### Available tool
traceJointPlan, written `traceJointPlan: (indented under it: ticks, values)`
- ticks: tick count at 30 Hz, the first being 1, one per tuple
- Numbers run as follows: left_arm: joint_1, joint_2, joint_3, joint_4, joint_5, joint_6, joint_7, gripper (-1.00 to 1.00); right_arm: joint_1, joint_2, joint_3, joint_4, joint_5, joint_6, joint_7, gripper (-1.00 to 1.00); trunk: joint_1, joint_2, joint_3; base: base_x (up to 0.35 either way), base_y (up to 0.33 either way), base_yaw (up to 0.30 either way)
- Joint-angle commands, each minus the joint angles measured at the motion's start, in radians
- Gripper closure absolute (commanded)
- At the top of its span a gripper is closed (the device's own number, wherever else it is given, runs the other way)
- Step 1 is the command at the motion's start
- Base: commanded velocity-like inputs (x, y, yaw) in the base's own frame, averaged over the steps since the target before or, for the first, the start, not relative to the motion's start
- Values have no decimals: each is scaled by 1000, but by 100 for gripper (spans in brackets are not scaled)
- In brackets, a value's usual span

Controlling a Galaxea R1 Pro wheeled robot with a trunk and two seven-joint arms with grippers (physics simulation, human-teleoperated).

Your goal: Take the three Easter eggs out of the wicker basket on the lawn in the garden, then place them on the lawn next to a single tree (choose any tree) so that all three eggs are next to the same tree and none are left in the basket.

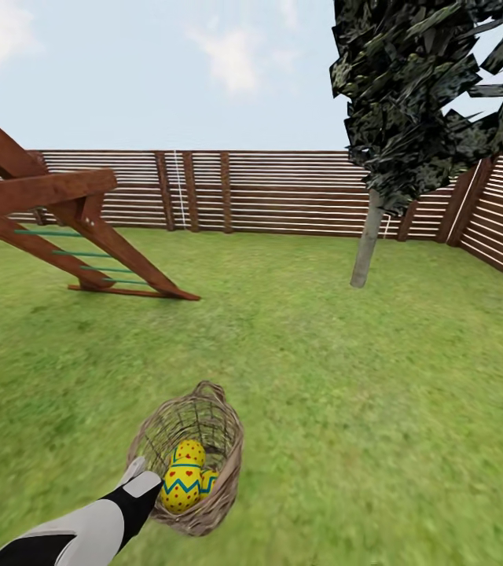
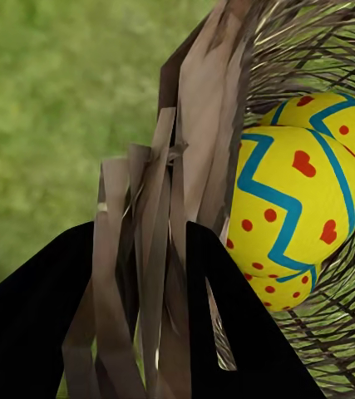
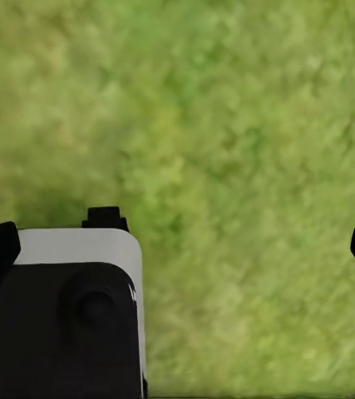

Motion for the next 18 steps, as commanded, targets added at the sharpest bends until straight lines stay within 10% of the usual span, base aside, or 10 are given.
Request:
traceJointPlan:
  ticks: [1,18]
  values:
    - [0,0,5,-2,-3,-3,2,100,-2,0,2,4,2,-5,-4,-100,-4,6,2,0,0,-281]
    - [0,-5,5,-2,-10,-3,0,100,-1,0,2,4,2,-5,-4,-100,-57,104,57,0,0,-281]
